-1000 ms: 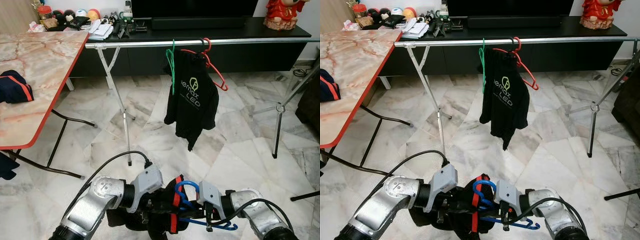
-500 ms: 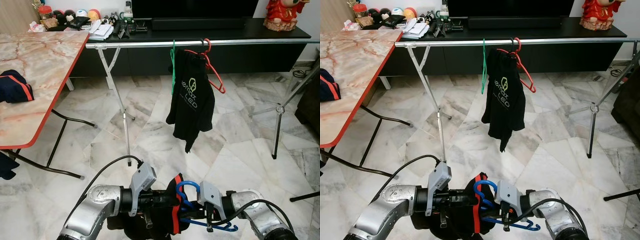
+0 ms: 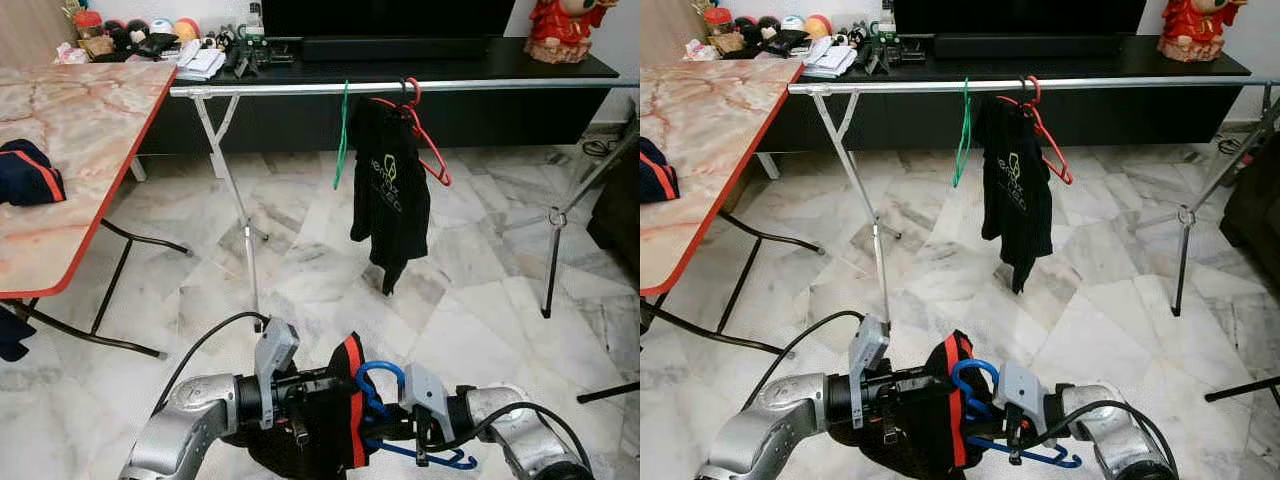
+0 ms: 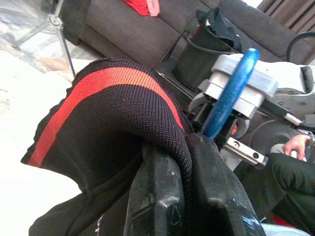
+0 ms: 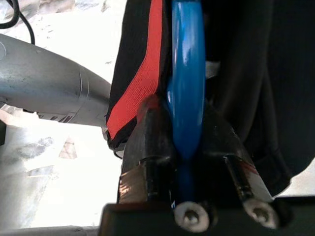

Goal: Hang hanger

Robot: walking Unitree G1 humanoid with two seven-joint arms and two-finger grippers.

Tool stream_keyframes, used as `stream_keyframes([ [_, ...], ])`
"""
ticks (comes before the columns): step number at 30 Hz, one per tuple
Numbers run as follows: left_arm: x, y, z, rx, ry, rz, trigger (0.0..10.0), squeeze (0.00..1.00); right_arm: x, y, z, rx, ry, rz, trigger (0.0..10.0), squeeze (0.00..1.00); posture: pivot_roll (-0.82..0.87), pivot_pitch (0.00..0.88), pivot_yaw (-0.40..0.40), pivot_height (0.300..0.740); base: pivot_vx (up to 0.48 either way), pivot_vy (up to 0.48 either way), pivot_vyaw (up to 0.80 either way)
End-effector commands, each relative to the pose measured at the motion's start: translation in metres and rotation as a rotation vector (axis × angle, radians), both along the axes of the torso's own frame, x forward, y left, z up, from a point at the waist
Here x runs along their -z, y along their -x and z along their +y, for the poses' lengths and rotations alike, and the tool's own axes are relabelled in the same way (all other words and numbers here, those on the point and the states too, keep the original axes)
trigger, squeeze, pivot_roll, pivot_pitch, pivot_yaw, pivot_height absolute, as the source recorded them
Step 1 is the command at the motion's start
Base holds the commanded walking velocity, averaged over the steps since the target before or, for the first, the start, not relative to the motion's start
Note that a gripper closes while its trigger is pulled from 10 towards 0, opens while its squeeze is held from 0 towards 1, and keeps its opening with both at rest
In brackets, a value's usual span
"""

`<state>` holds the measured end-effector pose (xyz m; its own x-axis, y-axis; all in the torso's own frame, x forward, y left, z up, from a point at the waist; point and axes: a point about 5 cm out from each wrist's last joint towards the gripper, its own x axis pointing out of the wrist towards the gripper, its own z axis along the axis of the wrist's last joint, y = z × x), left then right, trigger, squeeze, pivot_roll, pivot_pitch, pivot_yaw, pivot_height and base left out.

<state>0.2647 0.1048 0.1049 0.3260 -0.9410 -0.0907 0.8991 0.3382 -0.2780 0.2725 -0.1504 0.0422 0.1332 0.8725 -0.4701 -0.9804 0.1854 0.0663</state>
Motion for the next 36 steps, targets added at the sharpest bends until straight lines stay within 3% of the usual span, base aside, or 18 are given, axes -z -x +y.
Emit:
stream_keyframes([
  [1,-0.001,-0.002,0.005,-0.037,-0.006,-0.019,0.0,0.0,-0.001,0.002,-0.002,0.005,-0.013,0.001,0.0,0.0,-0.03,0.144,-0.047,0.74,0.0,0.0,0.0],
  [8,0.001,-0.015,0.024,-0.22,-0.048,-0.053,0.0,0.0,0.004,0.007,-0.01,0.046,-0.002,0.016,0.0,0.0,-0.03,0.145,-0.046,0.74,0.0,0.0,0.0],
  [12,0.001,-0.015,0.045,-0.305,-0.064,-0.055,0.0,0.0,0.007,0.006,-0.021,0.143,0.002,0.002,0.0,0.0,-0.03,0.152,-0.043,0.74,0.0,0.0,0.0],
  [17,0.007,-0.012,0.06,-0.359,-0.117,-0.05,0.0,0.0,0.006,0.001,-0.031,0.289,-0.025,-0.031,0.0,0.0,-0.03,0.157,-0.035,0.74,0.0,0.0,0.0],
  [23,0.03,-0.015,0.091,-0.621,-0.297,-0.039,0.0,0.0,0.007,0.0,-0.048,0.508,-0.077,-0.069,0.0,0.0,-0.04,0.17,-0.031,0.74,0.0,0.0,0.0],
  [26,0.034,-0.016,0.096,-0.694,-0.319,-0.036,0.0,0.0,0.007,-0.004,-0.054,0.603,-0.072,-0.108,0.0,0.0,-0.04,0.175,-0.024,0.74,0.0,0.0,0.0],
  [28,0.037,-0.017,0.093,-0.734,-0.328,-0.053,0.0,0.0,0.009,-0.01,-0.061,0.749,-0.04,-0.156,0.0,0.0,-0.04,0.175,-0.02,0.74,0.0,0.0,0.0],
  [30,0.037,-0.017,0.091,-0.739,-0.323,-0.06,0.0,0.0,0.01,-0.011,-0.061,0.781,-0.042,-0.158,0.0,0.0,-0.04,0.177,-0.019,0.74,0.0,0.0,0.0],
  [33,0.034,-0.022,0.087,-0.822,-0.312,-0.092,0.0,0.0,0.013,-0.014,-0.06,0.951,-0.111,-0.15,0.0,0.0,-0.04,0.179,-0.009,0.74,0.0,0.0,0.0],
  [36,0.034,-0.029,0.096,-0.964,-0.32,-0.089,0.0,0.0,0.018,-0.015,-0.059,1.081,-0.184,-0.099,0.0,0.0,-0.03,0.177,0.004,0.74,0.0,0.0,0.0],
])
